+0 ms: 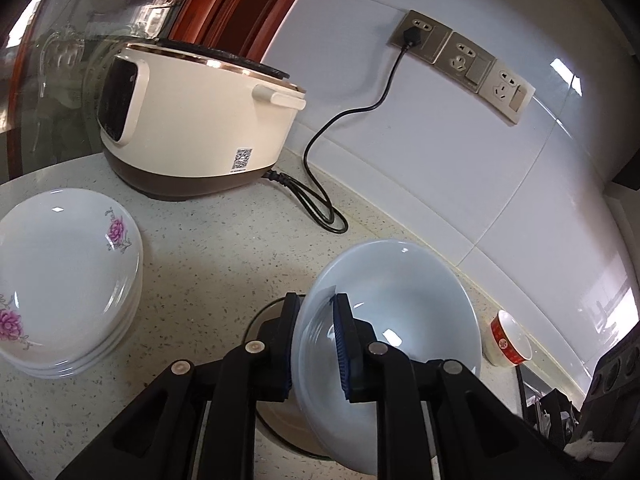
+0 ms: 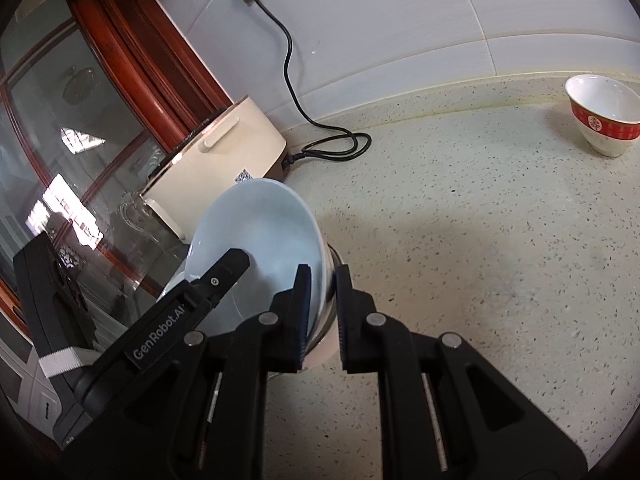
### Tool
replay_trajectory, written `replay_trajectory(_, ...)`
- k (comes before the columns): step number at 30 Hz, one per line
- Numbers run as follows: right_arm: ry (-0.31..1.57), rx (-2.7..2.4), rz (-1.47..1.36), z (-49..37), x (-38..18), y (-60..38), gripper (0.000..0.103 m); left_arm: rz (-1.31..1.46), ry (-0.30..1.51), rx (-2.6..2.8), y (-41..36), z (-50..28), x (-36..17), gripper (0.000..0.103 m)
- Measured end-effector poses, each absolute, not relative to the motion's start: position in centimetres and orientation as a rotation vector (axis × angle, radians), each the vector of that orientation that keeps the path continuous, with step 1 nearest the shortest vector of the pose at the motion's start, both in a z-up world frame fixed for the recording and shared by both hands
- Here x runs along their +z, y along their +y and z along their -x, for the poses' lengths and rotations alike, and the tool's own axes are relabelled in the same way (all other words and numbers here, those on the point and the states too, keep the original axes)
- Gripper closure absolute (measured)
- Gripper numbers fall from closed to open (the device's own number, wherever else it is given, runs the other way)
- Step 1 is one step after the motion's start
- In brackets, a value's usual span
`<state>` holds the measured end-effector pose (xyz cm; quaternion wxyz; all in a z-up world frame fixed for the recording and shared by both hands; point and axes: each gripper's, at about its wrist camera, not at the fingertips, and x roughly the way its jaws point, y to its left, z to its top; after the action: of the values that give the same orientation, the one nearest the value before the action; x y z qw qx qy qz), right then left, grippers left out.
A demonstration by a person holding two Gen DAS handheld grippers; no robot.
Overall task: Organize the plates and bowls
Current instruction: 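Lower the plain white bowl into the glass-rimmed bowl with both grippers, then open both grippers and move them to the red-banded bowl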
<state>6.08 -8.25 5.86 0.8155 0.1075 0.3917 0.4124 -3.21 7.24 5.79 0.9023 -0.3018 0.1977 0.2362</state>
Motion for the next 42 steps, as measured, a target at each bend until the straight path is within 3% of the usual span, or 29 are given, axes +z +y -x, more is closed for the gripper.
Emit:
replay_trajectory(21, 0.819, 0.856, -0.169, -5.8, 5.4, -7.4, 0.088, 0.619, 0.464, 0.535, 7.6, 2.6, 4.8, 0.082)
replay_trajectory(24, 0.799, 0.859, -0.175, -5.7, 5.4, -7.5, 0.083, 0.615, 0.463, 0.535, 7.5, 2.5, 4.7, 0.078)
replay_trajectory(30, 0.8, 0.85, -0.137, -5.6, 5.1, -7.1, 0.082, 0.606, 0.421, 0.534, 7.4, 2.8, 5.2, 0.06)
replay_trajectory(32, 0.793, 0.853, -0.142, -5.6, 5.3, -7.2, 0.082, 0.604, 0.411, 0.569, 7.5, 3.1, 5.4, 0.04)
replay_trajectory(33, 0.792, 0.854, -0.143, -5.6, 5.4, -7.3, 0.08, 0.612, 0.396, 0.574, 7.7, 3.4, 5.5, 0.039)
replay_trajectory(35, 0.781, 0.852, -0.155, -5.7, 5.6, -7.7, 0.071, 0.632, 0.338, 0.596, 8.0, 4.5, 6.0, 0.038)
replay_trajectory(38, 0.759, 0.816, -0.197, -6.4, 6.2, -8.9, 0.061, 0.622, 0.265, 0.656, 7.9, 5.6, 6.6, 0.018)
replay_trajectory(42, 0.746, 0.71, -0.312, -9.1, 6.8, -12.4, 0.056, 0.579, 0.215, 0.633, 6.8, 5.8, 7.8, 0.018)
